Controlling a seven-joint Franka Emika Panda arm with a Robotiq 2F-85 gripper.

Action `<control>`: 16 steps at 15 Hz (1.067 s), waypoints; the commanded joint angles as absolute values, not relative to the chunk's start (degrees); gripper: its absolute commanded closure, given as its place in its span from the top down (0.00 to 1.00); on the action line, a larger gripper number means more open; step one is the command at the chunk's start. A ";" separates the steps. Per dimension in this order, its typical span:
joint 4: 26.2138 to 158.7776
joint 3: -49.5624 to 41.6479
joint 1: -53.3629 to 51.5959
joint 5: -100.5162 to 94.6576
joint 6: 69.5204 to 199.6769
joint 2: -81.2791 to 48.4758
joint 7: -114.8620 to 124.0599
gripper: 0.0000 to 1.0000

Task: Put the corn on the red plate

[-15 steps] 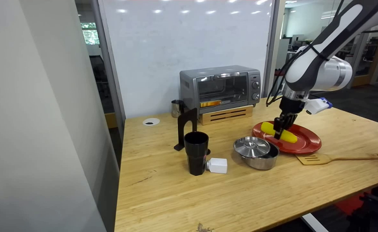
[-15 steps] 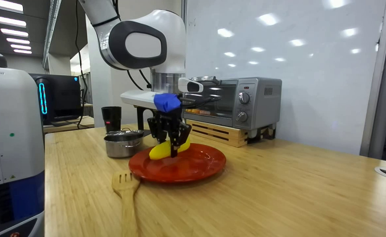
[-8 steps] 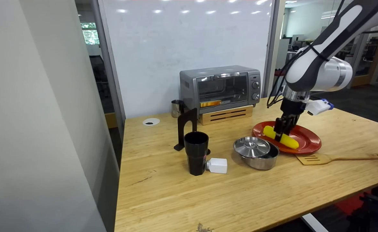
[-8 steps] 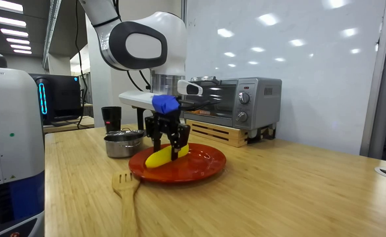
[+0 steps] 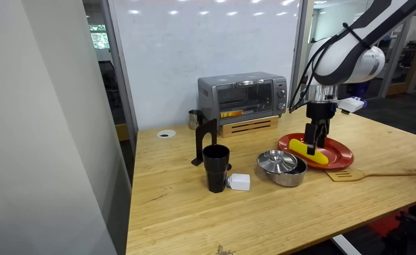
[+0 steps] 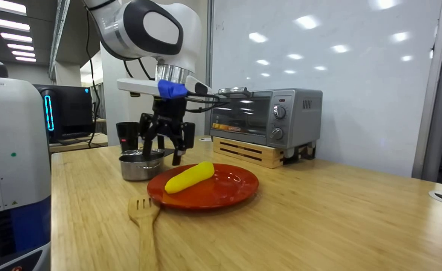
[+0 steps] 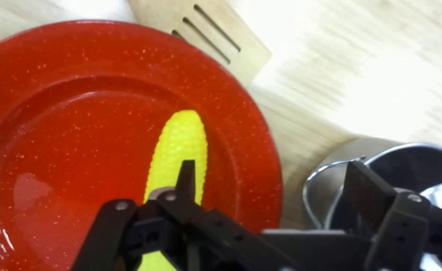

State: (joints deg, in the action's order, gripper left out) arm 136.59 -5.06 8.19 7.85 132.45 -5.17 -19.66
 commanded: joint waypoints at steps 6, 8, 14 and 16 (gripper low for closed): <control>134.92 -0.57 0.45 -2.94 118.85 10.09 -19.78 1.00; 135.18 0.27 -1.33 -4.46 121.38 11.98 -21.57 1.00; 134.90 0.37 -4.20 -3.82 125.47 13.38 -24.40 1.00; 134.91 0.42 -4.64 -3.80 126.74 13.40 -25.25 1.00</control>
